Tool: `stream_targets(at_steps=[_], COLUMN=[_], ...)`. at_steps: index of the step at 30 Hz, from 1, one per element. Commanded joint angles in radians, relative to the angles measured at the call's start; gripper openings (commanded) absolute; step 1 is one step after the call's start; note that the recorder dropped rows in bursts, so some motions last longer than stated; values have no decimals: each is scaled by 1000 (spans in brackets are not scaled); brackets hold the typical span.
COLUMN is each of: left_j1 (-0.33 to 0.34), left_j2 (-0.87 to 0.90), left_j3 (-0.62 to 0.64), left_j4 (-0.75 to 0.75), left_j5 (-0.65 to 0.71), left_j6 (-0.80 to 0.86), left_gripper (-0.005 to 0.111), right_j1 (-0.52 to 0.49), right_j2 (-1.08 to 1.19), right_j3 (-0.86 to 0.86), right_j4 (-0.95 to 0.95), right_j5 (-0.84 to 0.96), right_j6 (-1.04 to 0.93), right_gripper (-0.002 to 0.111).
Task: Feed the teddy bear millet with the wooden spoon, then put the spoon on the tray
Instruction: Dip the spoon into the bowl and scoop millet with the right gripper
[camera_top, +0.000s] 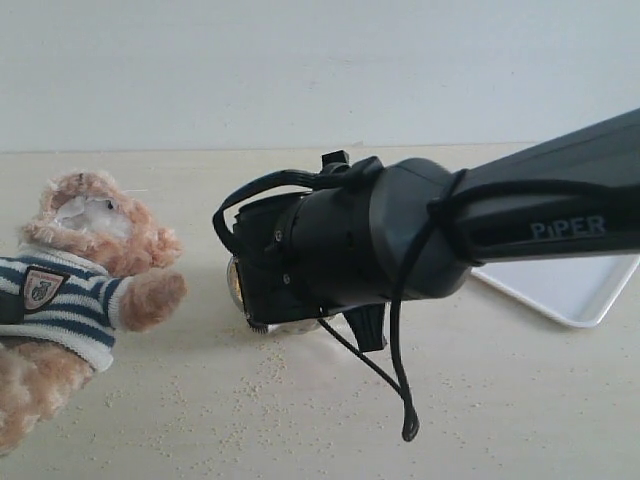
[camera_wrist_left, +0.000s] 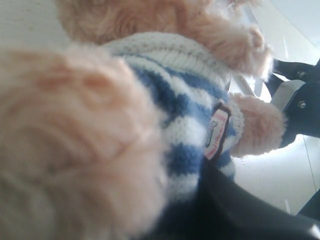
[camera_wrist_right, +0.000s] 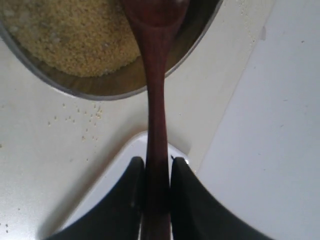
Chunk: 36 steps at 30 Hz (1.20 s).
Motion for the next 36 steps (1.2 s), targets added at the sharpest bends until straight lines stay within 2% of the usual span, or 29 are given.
stream_targets(at_steps=[1, 7, 13, 20, 27, 32, 36], left_j1=[3, 3, 3, 3, 3, 3, 3], left_j2=[-1, -1, -1, -1, -1, -1, -1], left_j3=[-6, -6, -6, -6, -6, -6, -6], left_j4=[-24, -24, -24, -24, -24, -24, -24], left_j5=[16, 16, 16, 16, 16, 16, 16], left_j6=[-2, -2, -2, -2, -2, -2, -2], left_gripper=[5, 5, 5, 5, 5, 5, 5], right_j1=[21, 33, 31, -35, -105, -153, -181], right_j2=[-1, -1, -1, -1, -6, -60, -112], right_j3=[-5, -5, -31, -146, -156, -156, -156], right_j4=[-11, 47, 211, 348, 493, 634, 702], right_j5=[-2, 11, -17, 28, 42, -51, -54], right_j6=[-2, -2, -2, 7, -1, -1, -1], right_gripper=[0, 0, 0, 0, 0, 0, 0])
